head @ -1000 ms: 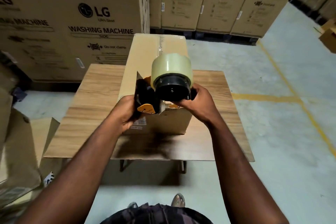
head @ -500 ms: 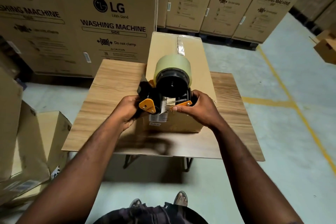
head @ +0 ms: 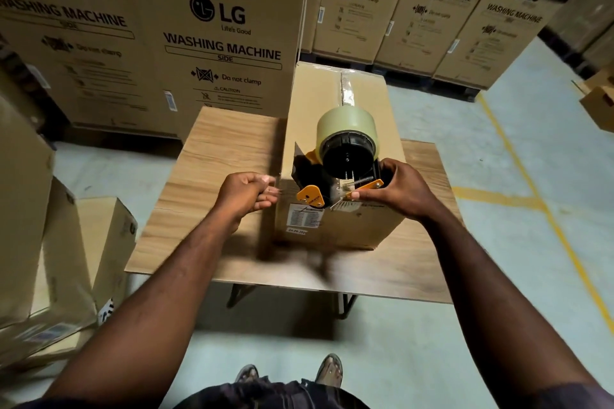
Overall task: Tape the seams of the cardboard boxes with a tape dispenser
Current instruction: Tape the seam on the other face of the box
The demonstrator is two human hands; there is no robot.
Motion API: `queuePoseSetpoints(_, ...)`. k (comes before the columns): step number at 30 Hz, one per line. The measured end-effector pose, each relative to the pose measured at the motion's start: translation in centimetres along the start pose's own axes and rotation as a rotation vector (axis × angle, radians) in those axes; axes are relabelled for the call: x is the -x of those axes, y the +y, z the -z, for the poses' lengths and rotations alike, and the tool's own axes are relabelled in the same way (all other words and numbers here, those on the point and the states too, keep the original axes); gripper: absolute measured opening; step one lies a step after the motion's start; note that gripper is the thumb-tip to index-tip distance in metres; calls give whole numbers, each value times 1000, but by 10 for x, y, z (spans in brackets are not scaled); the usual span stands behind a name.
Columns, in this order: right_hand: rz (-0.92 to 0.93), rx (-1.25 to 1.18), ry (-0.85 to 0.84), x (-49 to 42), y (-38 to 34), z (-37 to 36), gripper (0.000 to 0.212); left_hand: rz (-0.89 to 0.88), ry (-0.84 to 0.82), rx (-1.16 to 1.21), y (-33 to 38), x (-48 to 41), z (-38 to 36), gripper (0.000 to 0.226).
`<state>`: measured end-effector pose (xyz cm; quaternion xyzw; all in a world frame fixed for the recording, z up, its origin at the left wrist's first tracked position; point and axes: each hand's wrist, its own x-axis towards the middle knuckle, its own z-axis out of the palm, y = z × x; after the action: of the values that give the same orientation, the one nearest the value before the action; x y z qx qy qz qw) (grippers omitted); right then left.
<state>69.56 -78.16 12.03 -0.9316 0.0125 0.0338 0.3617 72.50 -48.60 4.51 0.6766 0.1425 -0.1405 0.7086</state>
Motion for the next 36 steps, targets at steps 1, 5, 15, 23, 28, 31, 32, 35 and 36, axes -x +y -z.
queuePoseSetpoints(1, 5, 9, -2, -1, 2, 0, 52, -13, 20, -9, -3, -1, -3, 16)
queuePoseSetpoints(5, -2, 72, -10, -4, 12, -2, 51, -73, 104, -135, -22, -5, -17, 16)
queuePoseSetpoints(15, -34, 126, -50, -12, 25, -9, 75, 242, 49, 49, -68, -14, -28, 26)
queuePoseSetpoints(23, 8, 162, -117, -21, 24, -2, 64, 89, 83, 117, -46, -16, -33, 10)
queuePoseSetpoints(28, 86, 218, -250, -26, 18, 4, 41, -75, 282, -143, -48, -22, -25, 14)
queuePoseSetpoints(31, 102, 262, -251, -29, 19, 4, 33, -279, 266, -225, -30, -14, -36, 18)
queuePoseSetpoints(32, 108, 257, -246, -30, 20, 3, 35, -313, 250, -299, -27, -14, -40, 22)
queuePoseSetpoints(35, 129, 249, -232, -29, 24, 3, 46, -325, 216, -358, -28, -13, -41, 29)
queuePoseSetpoints(36, 131, 251, -231, -28, 25, 3, 49, -317, 212, -328, -29, -13, -40, 31)
